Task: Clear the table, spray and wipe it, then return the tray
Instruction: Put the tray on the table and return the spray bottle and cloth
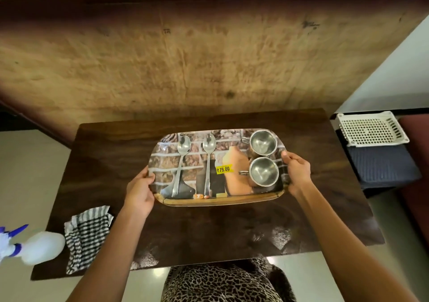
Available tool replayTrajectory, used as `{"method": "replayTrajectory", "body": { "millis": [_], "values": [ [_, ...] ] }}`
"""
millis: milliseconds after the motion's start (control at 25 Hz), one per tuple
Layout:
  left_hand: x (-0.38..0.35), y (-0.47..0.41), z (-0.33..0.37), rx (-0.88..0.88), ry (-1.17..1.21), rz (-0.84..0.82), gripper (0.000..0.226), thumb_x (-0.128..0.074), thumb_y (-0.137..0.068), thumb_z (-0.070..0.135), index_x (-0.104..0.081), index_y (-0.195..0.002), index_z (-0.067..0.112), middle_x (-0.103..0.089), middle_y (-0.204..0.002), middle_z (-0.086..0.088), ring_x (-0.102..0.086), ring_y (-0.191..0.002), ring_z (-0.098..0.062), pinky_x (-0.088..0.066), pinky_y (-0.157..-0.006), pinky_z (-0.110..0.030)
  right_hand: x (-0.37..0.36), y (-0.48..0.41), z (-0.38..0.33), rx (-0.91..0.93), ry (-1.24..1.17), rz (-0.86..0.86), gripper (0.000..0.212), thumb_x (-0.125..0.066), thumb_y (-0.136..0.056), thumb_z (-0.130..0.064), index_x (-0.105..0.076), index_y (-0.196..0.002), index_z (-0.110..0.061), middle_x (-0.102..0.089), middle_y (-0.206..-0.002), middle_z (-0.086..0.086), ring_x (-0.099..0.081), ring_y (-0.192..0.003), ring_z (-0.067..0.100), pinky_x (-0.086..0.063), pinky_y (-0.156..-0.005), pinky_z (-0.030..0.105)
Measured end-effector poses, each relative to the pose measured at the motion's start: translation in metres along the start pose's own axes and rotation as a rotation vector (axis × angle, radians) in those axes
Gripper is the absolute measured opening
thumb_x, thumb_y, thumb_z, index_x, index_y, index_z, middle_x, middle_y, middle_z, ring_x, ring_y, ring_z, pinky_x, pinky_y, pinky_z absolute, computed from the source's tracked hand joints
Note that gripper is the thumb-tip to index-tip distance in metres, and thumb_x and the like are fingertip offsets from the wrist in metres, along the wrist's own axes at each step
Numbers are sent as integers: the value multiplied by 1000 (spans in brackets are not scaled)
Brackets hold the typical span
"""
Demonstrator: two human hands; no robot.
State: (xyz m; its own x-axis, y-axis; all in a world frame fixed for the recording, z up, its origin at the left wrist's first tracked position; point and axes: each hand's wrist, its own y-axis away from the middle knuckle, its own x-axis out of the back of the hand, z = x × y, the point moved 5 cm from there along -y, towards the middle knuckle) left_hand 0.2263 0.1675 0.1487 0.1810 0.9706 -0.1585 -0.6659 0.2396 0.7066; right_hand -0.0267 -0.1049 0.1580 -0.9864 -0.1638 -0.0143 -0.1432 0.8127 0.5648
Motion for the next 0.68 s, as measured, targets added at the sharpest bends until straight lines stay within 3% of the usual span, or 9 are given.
{"method": "replayTrajectory", "body": {
  "millis": [200, 320, 360, 440, 520, 600, 680],
  "values": [
    [14, -56, -32, 60, -113, 74, 44, -39, -92, -9, -49, -132, 9, -60, -122, -12, -59, -108, -25, -46, -96, -41, -10, -37, 50, -104, 48, 95, 13, -61, -89, -9, -63, -76, -8, -65, -66, 2, -62, -52, 10, -53, -47, 21],
    [20, -89, -49, 83, -179, 131, 44, -41, -91, -10, -52, -129, 9, -62, -118, -9, -61, -104, -23, -47, -95, -38, -13, -65, 80, -160, 137, 124, 13, -64, -87, -9, -62, -74, -8, -63, -66, 2, -59, -40, 3, -50, -40, 18],
    [23, -102, -57, 102, -208, 159, 44, -43, -91, -10, -53, -128, 10, -63, -113, -8, -62, -97, -21, -49, -91, -36, -14, -76, 89, -173, 166, 132, 16, -64, -87, -8, -61, -71, -10, -62, -68, 3, -57, -38, 2, -48, -39, 16],
    [26, -123, -74, 153, -275, 203, 44, -45, -90, -8, -55, -127, 14, -67, -97, -3, -58, -76, -14, -48, -65, -25, -13, -100, 110, -196, 213, 143, 19, -64, -86, -6, -60, -69, -11, -62, -71, 6, -59, -41, 3, -49, -42, 17],
    [27, -143, -90, 195, -331, 246, 45, -48, -90, -7, -54, -127, 17, -64, -83, 3, -47, -62, -9, -35, -41, -16, -13, -120, 130, -238, 252, 149, 12, -66, -85, -6, -64, -73, -10, -66, -81, 13, -64, -57, 15, -56, -59, 28],
    [22, -158, -100, 222, -359, 282, 45, -48, -90, -6, -54, -128, 18, -63, -80, 5, -42, -59, -7, -31, -35, -15, -14, -137, 144, -279, 286, 156, 4, -68, -84, -9, -69, -86, -7, -67, -84, 12, -63, -69, 22, -56, -72, 40],
    [13, -172, -108, 245, -361, 297, 45, -48, -90, -7, -54, -128, 17, -62, -79, 6, -42, -59, -6, -33, -44, -16, -16, -156, 153, -300, 321, 170, 15, -68, -83, -10, -68, -97, -4, -66, -78, 7, -62, -68, 20, -56, -72, 40]
  ]
}}
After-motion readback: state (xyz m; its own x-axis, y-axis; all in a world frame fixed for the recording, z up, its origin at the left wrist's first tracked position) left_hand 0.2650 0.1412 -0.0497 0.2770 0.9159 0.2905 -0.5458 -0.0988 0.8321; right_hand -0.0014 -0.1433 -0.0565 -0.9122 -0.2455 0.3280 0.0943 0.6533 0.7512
